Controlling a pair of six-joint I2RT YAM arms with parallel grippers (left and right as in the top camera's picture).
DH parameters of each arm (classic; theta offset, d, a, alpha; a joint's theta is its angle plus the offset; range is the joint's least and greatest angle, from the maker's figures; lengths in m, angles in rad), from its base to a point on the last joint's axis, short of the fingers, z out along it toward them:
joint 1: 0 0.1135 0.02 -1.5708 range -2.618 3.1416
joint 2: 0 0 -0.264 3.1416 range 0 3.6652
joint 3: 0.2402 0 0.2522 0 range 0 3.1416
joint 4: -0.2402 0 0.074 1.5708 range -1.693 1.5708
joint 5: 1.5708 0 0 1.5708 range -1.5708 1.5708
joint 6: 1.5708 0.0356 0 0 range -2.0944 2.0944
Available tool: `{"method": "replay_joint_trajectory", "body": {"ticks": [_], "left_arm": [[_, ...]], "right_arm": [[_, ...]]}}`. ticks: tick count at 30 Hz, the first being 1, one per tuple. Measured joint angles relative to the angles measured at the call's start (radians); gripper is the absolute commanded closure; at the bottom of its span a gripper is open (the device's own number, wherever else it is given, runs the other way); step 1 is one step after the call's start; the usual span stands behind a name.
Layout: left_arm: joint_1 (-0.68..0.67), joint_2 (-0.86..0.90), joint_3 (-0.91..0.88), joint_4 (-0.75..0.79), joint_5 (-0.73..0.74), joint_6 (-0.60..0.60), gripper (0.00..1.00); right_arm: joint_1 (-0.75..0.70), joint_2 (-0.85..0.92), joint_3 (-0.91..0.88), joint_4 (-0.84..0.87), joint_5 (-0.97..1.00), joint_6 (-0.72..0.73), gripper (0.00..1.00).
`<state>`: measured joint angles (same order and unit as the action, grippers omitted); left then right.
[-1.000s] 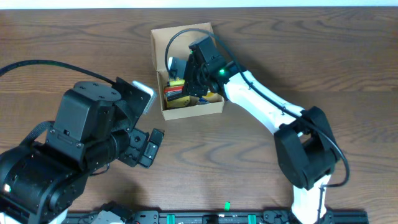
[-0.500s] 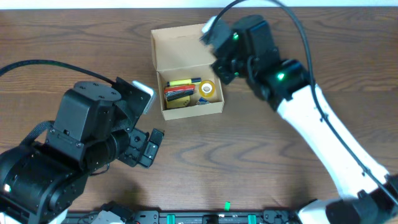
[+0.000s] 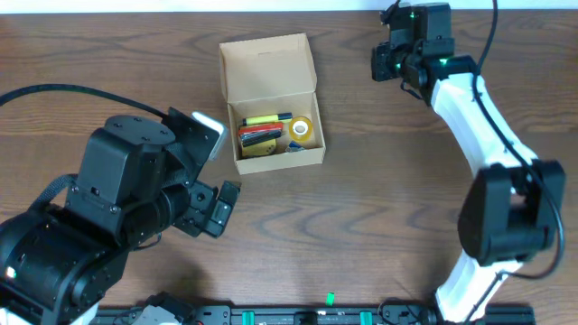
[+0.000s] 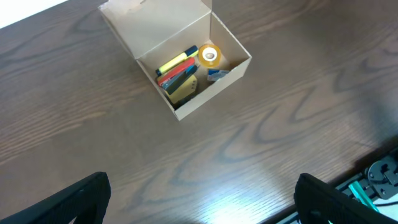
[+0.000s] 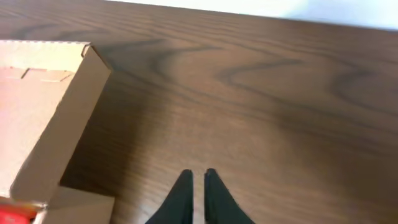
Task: Pack container
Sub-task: 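Raise the right gripper out of the box and back, then bring both grippers to the box's raised lid flap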
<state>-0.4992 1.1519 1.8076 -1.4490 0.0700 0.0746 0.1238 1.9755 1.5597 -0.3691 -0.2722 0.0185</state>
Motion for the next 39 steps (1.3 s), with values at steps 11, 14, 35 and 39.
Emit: {"method": "replay_joint_trajectory", "body": {"ticks": [11, 14, 35, 39], "left_arm": [[0.333, 0.151, -0.001, 0.203, -0.140, -0.195, 0.05], [0.505, 0.256, -0.001, 0.282, 0.040, -0.150, 0.03], [0.694, 0.982, -0.003, 0.755, 0.613, -0.208, 0.94], [0.694, 1.049, -0.003, 0.851, 0.734, -0.314, 0.95]], "right_arm": [[0.018, 0.032, -0.003, 0.045, -0.164, -0.014, 0.79], [0.018, 0.032, -0.003, 0.043, -0.207, -0.008, 0.99], [0.075, 0.173, -0.003, 0.171, -0.256, 0.210, 0.99], [0.087, 0.216, -0.003, 0.251, -0.280, 0.282, 0.99]]}}
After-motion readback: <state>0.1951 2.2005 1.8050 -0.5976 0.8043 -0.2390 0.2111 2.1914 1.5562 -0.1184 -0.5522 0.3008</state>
